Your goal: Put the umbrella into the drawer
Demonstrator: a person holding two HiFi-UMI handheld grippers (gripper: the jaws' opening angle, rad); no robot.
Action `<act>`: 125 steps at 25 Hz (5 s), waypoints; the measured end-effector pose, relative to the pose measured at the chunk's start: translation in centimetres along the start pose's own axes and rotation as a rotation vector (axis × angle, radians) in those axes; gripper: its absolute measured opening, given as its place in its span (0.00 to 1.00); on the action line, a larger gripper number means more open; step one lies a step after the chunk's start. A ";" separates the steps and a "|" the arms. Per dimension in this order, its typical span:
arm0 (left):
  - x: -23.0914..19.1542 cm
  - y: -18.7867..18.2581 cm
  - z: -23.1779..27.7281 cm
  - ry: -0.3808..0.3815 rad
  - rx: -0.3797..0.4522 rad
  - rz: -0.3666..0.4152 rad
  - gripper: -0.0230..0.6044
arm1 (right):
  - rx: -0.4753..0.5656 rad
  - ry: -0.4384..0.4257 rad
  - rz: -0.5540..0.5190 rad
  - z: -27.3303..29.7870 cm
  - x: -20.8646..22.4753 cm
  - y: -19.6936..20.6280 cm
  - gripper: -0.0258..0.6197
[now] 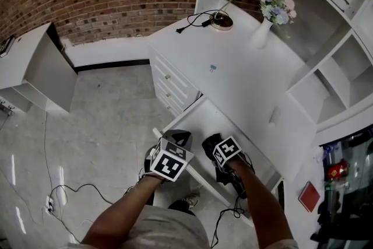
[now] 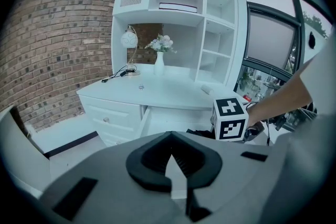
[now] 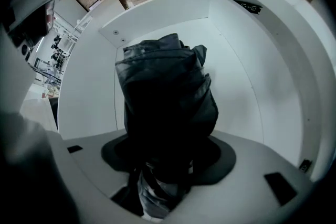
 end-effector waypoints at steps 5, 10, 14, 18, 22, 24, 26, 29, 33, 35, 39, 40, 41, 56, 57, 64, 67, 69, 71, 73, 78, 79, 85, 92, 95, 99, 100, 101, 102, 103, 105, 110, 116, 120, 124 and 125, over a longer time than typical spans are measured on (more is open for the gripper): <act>-0.1 0.4 0.4 0.012 -0.011 -0.003 0.03 | 0.017 -0.004 0.019 0.3 0.2 -0.1 0.43; 0.3 0.6 0.7 0.025 -0.017 0.004 0.03 | 0.026 -0.022 0.025 0.6 0.2 -0.2 0.43; 0.7 1.0 1.0 0.040 -0.026 -0.003 0.03 | 0.040 -0.033 0.029 0.9 -0.2 -0.2 0.43; 0.8 0.9 1.2 0.043 -0.029 -0.015 0.03 | 0.061 -0.027 0.013 1.2 -0.2 -0.3 0.44; 0.9 1.2 1.2 0.040 -0.030 -0.026 0.03 | 0.082 -0.019 0.022 1.2 -0.2 -0.3 0.44; 1.1 1.3 1.2 0.038 -0.026 -0.030 0.03 | 0.088 -0.009 0.021 1.3 -0.2 -0.3 0.45; 1.2 1.4 1.2 0.034 -0.020 -0.031 0.03 | 0.095 -0.005 0.017 1.4 -0.1 -0.3 0.45; 1.2 1.8 1.1 0.031 -0.029 -0.034 0.03 | 0.094 -0.008 0.019 1.5 0.0 -0.3 0.45; 1.0 2.1 0.8 0.025 -0.036 -0.043 0.03 | 0.096 -0.004 0.022 1.6 0.0 -0.3 0.45; 1.0 2.1 0.7 0.021 -0.034 -0.044 0.03 | 0.098 -0.002 0.024 1.5 0.0 -0.3 0.45; 1.1 2.2 0.5 0.026 -0.036 -0.066 0.03 | 0.096 -0.003 0.023 1.3 -0.2 -0.3 0.45; 1.1 2.2 0.5 0.027 -0.035 -0.062 0.03 | 0.095 -0.006 0.025 1.3 -0.2 -0.3 0.46; 1.1 2.1 0.4 0.027 -0.035 -0.053 0.03 | 0.094 -0.008 0.028 1.3 -0.2 -0.3 0.46; 1.5 0.5 1.1 0.073 0.027 -0.061 0.03 | 0.125 0.020 0.083 -2.7 -0.7 0.3 0.47; 1.6 0.3 1.2 0.078 0.034 -0.060 0.03 | 0.136 0.025 0.091 -3.2 -0.5 0.3 0.47; 2.2 -1.8 1.9 0.124 0.055 -0.035 0.03 | 0.259 0.039 0.207 -7.3 0.6 -0.1 0.47; 2.2 -2.7 2.2 0.138 0.068 -0.022 0.03 | 0.310 0.058 0.247 -8.9 1.2 0.1 0.47; 2.2 -3.3 2.4 0.143 0.078 -0.013 0.03 | 0.343 0.071 0.273 -9.8 1.6 0.2 0.47; 2.2 -3.9 2.4 0.150 0.086 -0.009 0.03 | 0.375 0.077 0.297 -10.7 1.6 0.4 0.47; 2.1 -4.7 2.4 0.155 0.096 0.000 0.03 | 0.413 0.081 0.316 -11.6 1.7 0.5 0.47; 1.8 -7.1 2.6 0.156 0.125 0.030 0.03 | 0.544 0.097 0.377 -15.2 2.7 0.5 0.46; 1.8 -7.5 2.6 0.158 0.130 0.033 0.03 | 0.573 0.098 0.391 -15.9 2.8 0.5 0.46; 1.8 -9.6 2.5 0.167 0.153 0.080 0.03 | 0.778 0.118 0.479 -20.9 3.0 0.4 0.46; 2.7 -12.0 1.5 0.188 0.205 0.112 0.03 | 1.007 0.201 0.548 -26.9 2.2 0.8 0.42; 3.3 -13.0 1.0 0.207 0.224 0.124 0.03 | 1.051 0.214 0.537 -28.6 1.5 1.1 0.42; 3.4 -13.9 0.5 0.204 0.249 0.130 0.03 | 1.117 0.240 0.540 -30.6 1.0 1.6 0.42; 3.4 -14.0 0.5 0.199 0.253 0.134 0.03 | 1.131 0.248 0.536 -31.0 0.9 1.7 0.41; 3.4 -14.1 0.4 0.194 0.256 0.136 0.03 | 1.145 0.255 0.532 -31.4 0.8 1.6 0.39; 3.3 -14.2 0.3 0.190 0.258 0.135 0.03 | 1.158 0.261 0.525 -31.7 0.7 1.6 0.39; 3.3 -14.2 0.2 0.186 0.261 0.133 0.03 | 1.166 0.268 0.515 -31.9 0.5 1.4 0.39; 3.0 -14.3 -0.1 0.177 0.267 0.130 0.03 | 1.163 0.293 0.482 -32.2 0.3 1.0 0.35; 1.9 -14.5 -0.7 0.143 0.280 0.123 0.03 | 1.163 0.367 0.409 -32.8 -0.3 0.1 0.30; 1.0 -14.8 -1.6 0.124 0.298 0.115 0.03 | 1.208 0.425 0.354 -33.9 -1.0 -0.6 0.20; 0.9 -15.1 -2.1 0.122 0.315 0.108 0.03 | 1.238 0.449 0.343 -34.2 -1.4 -0.6 0.12; 0.9 -15.2 -2.4 0.121 0.321 0.102 0.03 | 1.249 0.469 0.336 -34.5 -1.5 -0.4 0.09; 1.0 -15.2 -2.5 0.120 0.322 0.103 0.03 | 1.257 0.470 0.342 -34.6 -1.5 -0.3 0.08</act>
Point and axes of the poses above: the fingertips, and each gripper's own axes: z forward along the fingers, x to its right, y out of its underside, the point moved 1 cm from there along -z, backward along the fingers, and after that the axes turned 5 degrees about z, right-handed, at the moved point
